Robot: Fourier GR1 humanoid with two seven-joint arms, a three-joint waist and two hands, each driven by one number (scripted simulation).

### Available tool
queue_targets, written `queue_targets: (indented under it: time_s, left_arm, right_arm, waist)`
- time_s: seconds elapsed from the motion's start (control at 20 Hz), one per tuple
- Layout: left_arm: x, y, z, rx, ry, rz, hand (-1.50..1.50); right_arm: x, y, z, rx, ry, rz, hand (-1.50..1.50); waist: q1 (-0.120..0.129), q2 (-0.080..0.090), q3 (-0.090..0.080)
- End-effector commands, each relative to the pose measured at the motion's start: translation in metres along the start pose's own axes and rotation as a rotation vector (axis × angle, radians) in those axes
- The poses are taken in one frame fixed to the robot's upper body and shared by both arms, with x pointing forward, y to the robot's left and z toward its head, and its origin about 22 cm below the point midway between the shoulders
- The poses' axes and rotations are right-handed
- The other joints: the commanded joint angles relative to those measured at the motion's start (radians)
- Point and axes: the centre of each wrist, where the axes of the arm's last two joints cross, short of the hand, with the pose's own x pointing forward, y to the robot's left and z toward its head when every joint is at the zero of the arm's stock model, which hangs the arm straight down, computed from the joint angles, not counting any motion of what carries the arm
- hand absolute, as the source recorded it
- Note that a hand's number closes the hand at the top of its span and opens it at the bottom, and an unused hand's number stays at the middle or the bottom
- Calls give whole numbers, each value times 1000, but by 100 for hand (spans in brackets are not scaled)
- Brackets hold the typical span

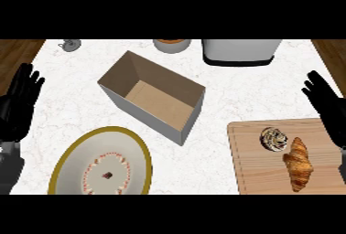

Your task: Pick the croissant from the cutting board and place it in the cardboard box

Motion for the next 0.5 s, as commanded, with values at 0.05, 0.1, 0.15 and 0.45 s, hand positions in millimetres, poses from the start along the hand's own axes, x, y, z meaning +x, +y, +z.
queue_targets:
  time_s: [0.05, 0.1, 0.15, 0.45]
  left_arm:
    - [2, -15, 14, -7, 23, -119, 0]
    - [-10, 4, 23, -13, 59, -166, 0]
    - [-18, -13, 23, -13, 74, -215, 0]
    - [-38, -18, 50, -46, 184, -282, 0]
  right_arm:
    - [21, -5, -3, -112, -183, -60, -150]
    - [17, -8, -2, -205, -270, -75, -150]
    - [22, -6, -9, -247, -332, -86, -150]
    - [-42, -32, 22, -772, -149, 78, -150]
  waist:
    - [-10, 8, -19]
    - [-12, 8, -19]
    - [-13, 12, -18]
    - [-32, 8, -16]
